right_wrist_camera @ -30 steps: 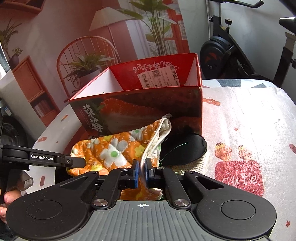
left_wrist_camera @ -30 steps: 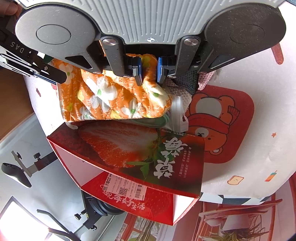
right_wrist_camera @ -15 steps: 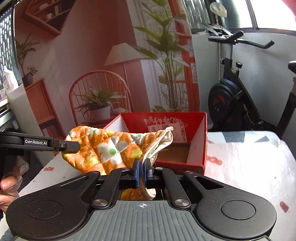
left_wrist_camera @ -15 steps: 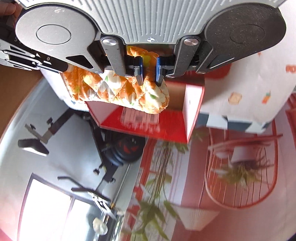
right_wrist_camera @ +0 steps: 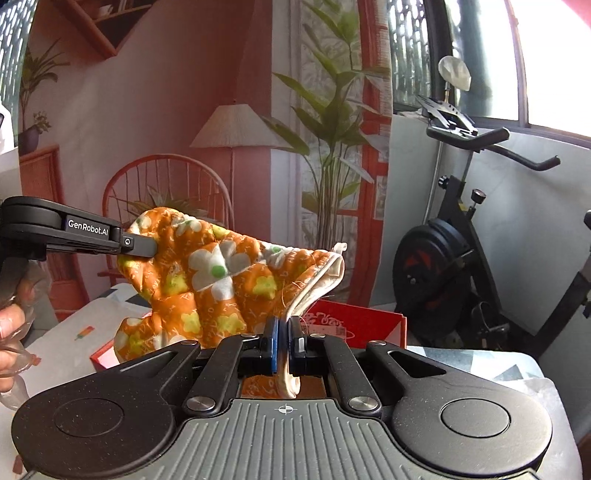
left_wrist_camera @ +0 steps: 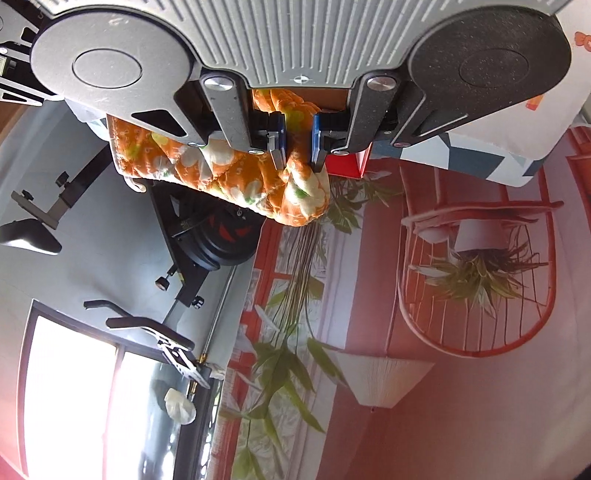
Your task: Organize soft objects
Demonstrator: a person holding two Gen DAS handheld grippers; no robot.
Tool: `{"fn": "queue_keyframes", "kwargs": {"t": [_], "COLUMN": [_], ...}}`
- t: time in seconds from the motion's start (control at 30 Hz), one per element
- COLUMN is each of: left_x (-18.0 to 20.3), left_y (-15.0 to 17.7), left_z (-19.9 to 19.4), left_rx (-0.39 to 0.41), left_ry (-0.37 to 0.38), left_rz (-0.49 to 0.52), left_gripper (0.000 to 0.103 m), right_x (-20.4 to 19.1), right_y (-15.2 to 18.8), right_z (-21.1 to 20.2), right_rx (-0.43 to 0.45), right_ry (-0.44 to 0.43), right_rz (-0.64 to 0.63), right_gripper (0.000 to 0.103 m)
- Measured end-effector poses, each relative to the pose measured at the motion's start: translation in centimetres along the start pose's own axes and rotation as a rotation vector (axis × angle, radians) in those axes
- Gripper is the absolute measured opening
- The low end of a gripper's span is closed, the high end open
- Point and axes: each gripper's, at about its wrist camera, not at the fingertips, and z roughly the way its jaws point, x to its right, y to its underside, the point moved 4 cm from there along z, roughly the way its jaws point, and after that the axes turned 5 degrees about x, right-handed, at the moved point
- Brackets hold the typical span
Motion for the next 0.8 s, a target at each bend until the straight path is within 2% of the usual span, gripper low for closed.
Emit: {"fn": "queue_keyframes", "kwargs": {"t": [0.23,0.4,0.53,0.7,0.8], "left_x": [-0.5,-0.6,-1.1,-0.9,-0.8], "left_y": [2.7,4.8,6.5,7.9,8.1], "left_z": [4.7,7.1,7.9,8.3,8.4], "left_rx": [-0.089,-0.193,-0.270,-0.326,-0.347], "left_ry": [0.001,0.023,0.040,0.056,0.059], "left_rz": [0.004,0.014,0.012,0.032,0.029], "left_gripper": [0.014,0.014,0.014,0.014,0.015], "right_x": [0.8,1.1,1.2,1.1,1.0], "right_y": [2.6,4.8,6.1,7.1,7.4], "right_z": [4.9,6.8,7.5,7.8,7.8], "right_rx": [-0.093,-0.183,-0.238,-0.283,-0.300], "right_ry": [0.040,0.036,0.028,0.018,0.020], "right_rz": [0.012,0.047,0.077,0.118,0.128], "right_gripper": [0.005,0.005,0.005,0.005,0.011]}}
